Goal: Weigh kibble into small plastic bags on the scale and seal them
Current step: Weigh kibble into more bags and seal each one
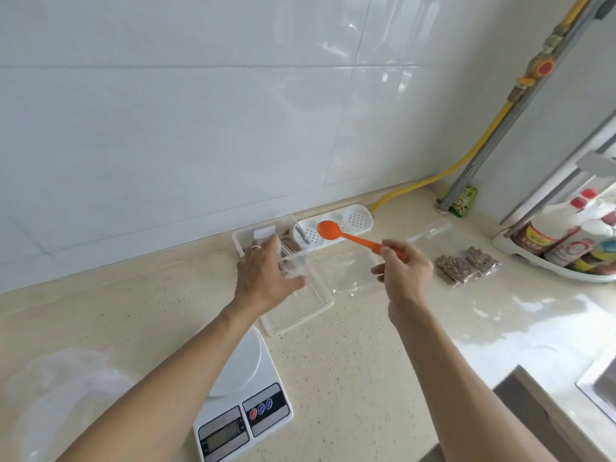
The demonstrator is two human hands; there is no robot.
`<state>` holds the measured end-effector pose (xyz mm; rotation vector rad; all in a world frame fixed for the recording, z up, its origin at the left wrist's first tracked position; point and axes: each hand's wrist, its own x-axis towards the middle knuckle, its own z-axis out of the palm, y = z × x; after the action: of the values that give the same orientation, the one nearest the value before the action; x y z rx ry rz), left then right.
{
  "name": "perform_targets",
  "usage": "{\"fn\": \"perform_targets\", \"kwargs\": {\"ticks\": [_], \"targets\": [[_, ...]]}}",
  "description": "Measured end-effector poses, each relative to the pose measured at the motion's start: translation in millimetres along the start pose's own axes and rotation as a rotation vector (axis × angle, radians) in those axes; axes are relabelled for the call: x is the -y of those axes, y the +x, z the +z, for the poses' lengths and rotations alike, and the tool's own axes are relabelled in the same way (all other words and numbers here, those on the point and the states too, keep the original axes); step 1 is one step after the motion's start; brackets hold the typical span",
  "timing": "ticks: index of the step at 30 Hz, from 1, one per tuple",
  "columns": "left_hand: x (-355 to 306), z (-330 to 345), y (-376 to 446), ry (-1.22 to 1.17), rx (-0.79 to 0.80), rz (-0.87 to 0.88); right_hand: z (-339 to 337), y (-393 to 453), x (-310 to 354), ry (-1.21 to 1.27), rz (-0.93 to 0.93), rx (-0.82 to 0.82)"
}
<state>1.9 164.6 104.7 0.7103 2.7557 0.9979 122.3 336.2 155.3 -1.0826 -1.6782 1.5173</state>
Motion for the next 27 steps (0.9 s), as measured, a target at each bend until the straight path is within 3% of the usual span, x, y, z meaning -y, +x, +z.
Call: {"fn": "perform_targets", "kwargs": {"ticks": [7,12,16,21,24,27], "targets": [[-19.7,37.8,-38.7,0.045,0.140,0.180,-53.6,-48.4,-115.0,0.107,0.482,-0.140],[-25.9,52.8,-55.3,0.081,0.192,0.256,-65.1,-87.6,-165.5,0.138,0.618,-0.186],[-29.6,51.4,-61.5,0.090,0.183,0.294,-69.8,-94.9,-172.9,0.041,0.561,-0.148],[-30.8,47.0,-65.3,0.082,0.172,0.290,-68.3,-88.9,-158.5,-0.424,0.473,-0.105],[-28.5,44.8,-66.8,0.069,0.173,0.286,-61.3,-82.0,-128.7,-0.397,0.351,-0.069],[-31.3,41.3,-69.8,0.020,0.178,0.292,-49.5,-73.7,-85.8,-0.251,0.207,0.068]]}}
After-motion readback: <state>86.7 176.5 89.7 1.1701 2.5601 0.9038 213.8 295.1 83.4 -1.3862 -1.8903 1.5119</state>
